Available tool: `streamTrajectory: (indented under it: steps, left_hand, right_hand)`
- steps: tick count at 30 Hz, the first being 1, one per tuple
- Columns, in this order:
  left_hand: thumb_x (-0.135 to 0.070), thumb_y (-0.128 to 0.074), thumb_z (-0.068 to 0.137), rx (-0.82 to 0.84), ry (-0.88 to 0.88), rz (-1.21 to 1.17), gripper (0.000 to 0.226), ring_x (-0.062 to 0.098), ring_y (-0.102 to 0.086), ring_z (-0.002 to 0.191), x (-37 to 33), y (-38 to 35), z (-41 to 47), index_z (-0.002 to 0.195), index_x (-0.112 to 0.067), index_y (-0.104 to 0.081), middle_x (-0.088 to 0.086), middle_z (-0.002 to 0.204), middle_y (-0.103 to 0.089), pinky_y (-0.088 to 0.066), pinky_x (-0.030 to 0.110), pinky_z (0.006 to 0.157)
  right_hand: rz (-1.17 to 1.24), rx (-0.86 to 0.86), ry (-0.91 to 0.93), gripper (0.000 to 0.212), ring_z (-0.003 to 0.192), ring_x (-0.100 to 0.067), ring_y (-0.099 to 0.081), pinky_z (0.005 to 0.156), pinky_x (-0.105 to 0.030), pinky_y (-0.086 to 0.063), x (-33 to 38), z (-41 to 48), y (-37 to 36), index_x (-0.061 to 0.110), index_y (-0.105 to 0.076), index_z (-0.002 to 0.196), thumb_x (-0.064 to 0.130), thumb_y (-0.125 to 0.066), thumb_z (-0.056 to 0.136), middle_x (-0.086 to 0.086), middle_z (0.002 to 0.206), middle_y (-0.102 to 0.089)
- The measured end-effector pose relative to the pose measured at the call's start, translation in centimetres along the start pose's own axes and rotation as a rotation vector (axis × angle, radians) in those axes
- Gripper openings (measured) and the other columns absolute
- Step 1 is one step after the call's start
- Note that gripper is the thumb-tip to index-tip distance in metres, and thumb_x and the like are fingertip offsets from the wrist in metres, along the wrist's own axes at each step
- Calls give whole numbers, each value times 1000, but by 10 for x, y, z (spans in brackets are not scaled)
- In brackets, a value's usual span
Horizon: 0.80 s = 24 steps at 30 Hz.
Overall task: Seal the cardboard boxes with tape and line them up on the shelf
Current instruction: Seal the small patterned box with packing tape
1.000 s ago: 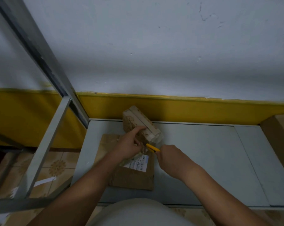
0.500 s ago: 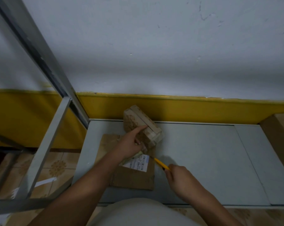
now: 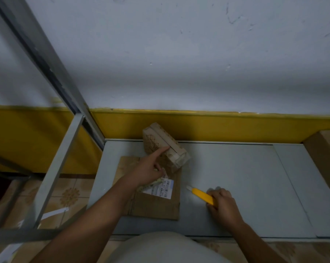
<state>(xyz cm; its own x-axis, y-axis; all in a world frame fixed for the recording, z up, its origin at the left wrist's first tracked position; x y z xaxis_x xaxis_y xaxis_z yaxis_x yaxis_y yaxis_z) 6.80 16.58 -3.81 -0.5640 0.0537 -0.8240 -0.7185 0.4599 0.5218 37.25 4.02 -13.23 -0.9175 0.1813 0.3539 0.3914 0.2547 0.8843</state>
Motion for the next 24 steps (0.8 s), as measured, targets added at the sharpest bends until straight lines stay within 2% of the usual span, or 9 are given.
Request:
streamTrajectory:
  steps: [2, 4, 7, 9, 13, 18, 21, 23, 24]
  left_hand:
    - [-16, -77, 93, -3, 4, -5, 88, 4, -70, 90, -2, 0, -2, 154, -61, -32, -4, 110, -72, -62, 36, 89]
    - [-16, -77, 93, -1, 3, 1, 88, 4, -70, 90, -4, 1, -5, 155, -59, -31, -8, 103, -71, -61, 33, 89]
    - [-18, -77, 93, 2, 5, 13, 91, 4, -70, 89, -2, -1, -6, 155, -62, -28, -3, 95, -73, -62, 34, 88]
    - [-19, -78, 92, 9, 10, 22, 93, 6, -71, 89, 0, -3, -6, 153, -66, -26, -1, 97, -74, -63, 36, 85]
    - [-16, -75, 91, 18, -21, 19, 94, 8, -70, 90, -3, -6, -5, 155, -64, -25, -5, 113, -72, -63, 35, 79]
    - [-14, -73, 93, 36, -34, 33, 92, 0, -66, 88, -7, -10, -3, 162, -50, -25, -12, 114, -68, -53, 18, 71]
    - [-14, -74, 94, 20, -42, 22, 89, -2, -64, 90, -7, -8, -4, 163, -44, -27, -6, 122, -68, -52, 15, 74]
    - [-17, -75, 95, 11, -28, -9, 88, -1, -65, 91, -4, -4, -7, 163, -46, -27, -4, 118, -70, -54, 16, 78]
    - [-20, -75, 95, -1, -15, -25, 89, 1, -67, 90, 0, -2, -9, 162, -50, -26, -6, 108, -72, -58, 23, 81]
  right_hand:
    - [-78, 56, -17, 63, 126, -30, -48, 99, -40, -42, 5, 3, 3, 31, -57, 140, 49, -70, 81, -2, 131, -53]
    - [-32, 6, 4, 65, 128, -28, -48, 104, -41, -42, 20, 10, 17, 31, -56, 143, 53, -72, 84, -2, 135, -54]
    - [223, -325, 214, 31, 112, -22, -56, 96, -43, -48, 74, 22, 68, 26, -70, 119, 39, -69, 90, 2, 114, -61]
    - [271, -457, 342, 24, 105, -18, -55, 89, -39, -46, 123, 32, 100, 23, -71, 111, 35, -70, 90, 3, 107, -60]
    - [150, -400, 426, 37, 107, -18, -53, 87, -37, -42, 186, 60, 102, 25, -69, 114, 45, -74, 83, 3, 109, -60]
    - [75, -396, 372, 36, 106, -21, -53, 87, -38, -40, 190, 73, 78, 27, -67, 110, 45, -68, 80, 3, 109, -56]
    - [86, -434, 383, 36, 106, -22, -53, 86, -38, -41, 189, 73, 72, 25, -68, 110, 44, -68, 79, 1, 109, -56]
    - [102, -441, 401, 38, 107, -22, -53, 86, -39, -42, 190, 72, 69, 24, -68, 111, 44, -66, 79, 1, 109, -56]
    - [115, -442, 405, 38, 107, -22, -53, 86, -39, -43, 190, 72, 69, 24, -68, 111, 42, -68, 78, 1, 110, -56]
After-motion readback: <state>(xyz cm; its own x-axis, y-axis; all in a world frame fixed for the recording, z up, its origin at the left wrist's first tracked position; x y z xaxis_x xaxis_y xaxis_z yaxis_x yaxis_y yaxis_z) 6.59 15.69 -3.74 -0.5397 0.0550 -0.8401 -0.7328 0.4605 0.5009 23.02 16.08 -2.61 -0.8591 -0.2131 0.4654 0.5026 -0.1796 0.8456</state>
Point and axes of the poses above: each hand's wrist, its own z-axis towards the middle knuckle, its own y-axis out of the back of the hand, x = y × z, the point moved 6 cm from there along z, towards the middle knuckle
